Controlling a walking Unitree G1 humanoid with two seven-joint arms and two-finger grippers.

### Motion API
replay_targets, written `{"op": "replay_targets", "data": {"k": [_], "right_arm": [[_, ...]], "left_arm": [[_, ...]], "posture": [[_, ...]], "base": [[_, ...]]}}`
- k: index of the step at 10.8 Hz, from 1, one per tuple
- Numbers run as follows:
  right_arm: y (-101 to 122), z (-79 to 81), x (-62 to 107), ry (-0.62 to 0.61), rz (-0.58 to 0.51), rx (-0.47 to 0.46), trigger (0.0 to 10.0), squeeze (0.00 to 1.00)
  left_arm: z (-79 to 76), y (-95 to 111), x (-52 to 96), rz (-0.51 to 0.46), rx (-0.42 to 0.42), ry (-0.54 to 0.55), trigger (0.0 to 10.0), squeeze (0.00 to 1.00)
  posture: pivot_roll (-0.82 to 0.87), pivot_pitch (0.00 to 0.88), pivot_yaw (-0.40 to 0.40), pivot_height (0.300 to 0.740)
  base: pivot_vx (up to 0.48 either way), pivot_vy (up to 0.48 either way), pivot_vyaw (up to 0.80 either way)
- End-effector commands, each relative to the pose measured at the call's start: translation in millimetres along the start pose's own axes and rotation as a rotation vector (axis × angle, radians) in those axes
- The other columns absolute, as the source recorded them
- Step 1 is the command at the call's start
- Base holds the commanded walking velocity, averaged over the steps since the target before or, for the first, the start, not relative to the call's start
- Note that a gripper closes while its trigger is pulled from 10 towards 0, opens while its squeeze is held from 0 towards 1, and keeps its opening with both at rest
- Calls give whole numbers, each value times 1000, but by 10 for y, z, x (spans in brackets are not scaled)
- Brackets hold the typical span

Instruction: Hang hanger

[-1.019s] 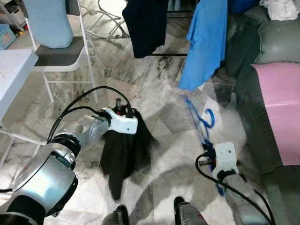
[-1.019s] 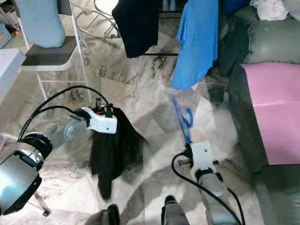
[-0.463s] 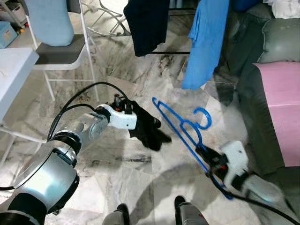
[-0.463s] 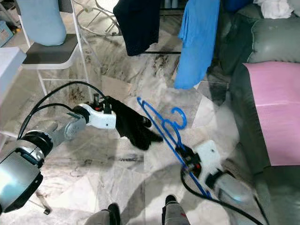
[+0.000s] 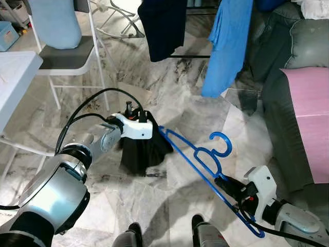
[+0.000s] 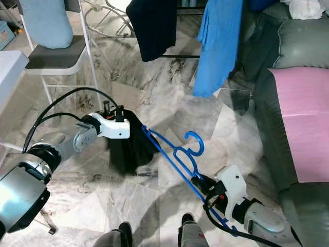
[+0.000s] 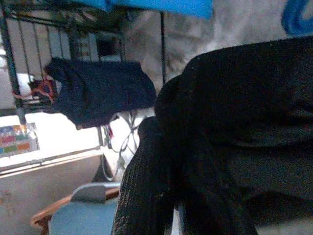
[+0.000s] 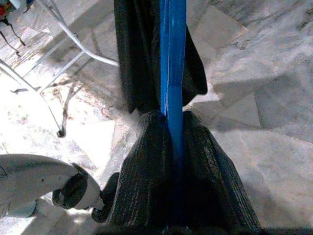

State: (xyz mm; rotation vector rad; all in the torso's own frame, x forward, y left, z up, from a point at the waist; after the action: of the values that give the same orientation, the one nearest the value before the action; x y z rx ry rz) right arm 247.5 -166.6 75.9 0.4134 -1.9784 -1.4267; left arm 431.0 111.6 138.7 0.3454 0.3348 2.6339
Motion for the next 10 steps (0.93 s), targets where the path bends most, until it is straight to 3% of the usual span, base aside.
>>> {"op": "replay_targets", "data": {"k": [1, 4, 5, 7, 10], "right_arm": [[-44, 82, -12, 30, 14, -21, 10000, 0], [-71, 88, -24, 37, 28, -21, 10000, 0], [-76, 62, 0, 32, 32, -16, 10000, 0], [-121, 41, 53, 28, 52, 16, 10000, 0], [231, -120, 105, -57, -146, 15, 10000, 0]], "left_arm": [[157, 124, -18, -73, 14, 56, 10000, 0], [171, 291, 22, -201, 60, 63, 10000, 0], [122, 237, 35, -179, 57, 46, 10000, 0], [107, 1, 48, -48, 24, 64, 10000, 0], [149, -152, 71, 39, 66, 101, 10000, 0]], "posture": [[-253, 273, 117, 740], [-250, 273, 114, 740], [-252, 273, 113, 740], [-253, 272, 113, 740], [-254, 269, 116, 740]], "base": [[0, 0, 0], [0, 0, 0], [0, 0, 0], [0, 0, 0], [0, 0, 0]]}}
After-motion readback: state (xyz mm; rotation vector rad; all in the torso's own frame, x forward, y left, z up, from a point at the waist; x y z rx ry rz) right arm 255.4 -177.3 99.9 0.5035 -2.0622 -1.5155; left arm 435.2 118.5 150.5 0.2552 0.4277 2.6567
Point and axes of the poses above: a point about 5 cm out from each wrist's last joint towards the gripper, its own x axis pointing back from the gripper into the wrist, its own y axis along the axis of the wrist's last joint, z = x × y, the point moved 5 cm from there along -x, pointing out of the wrist towards the gripper, and after that the axes turned 13 degrees about x, right-handed, at the moved point
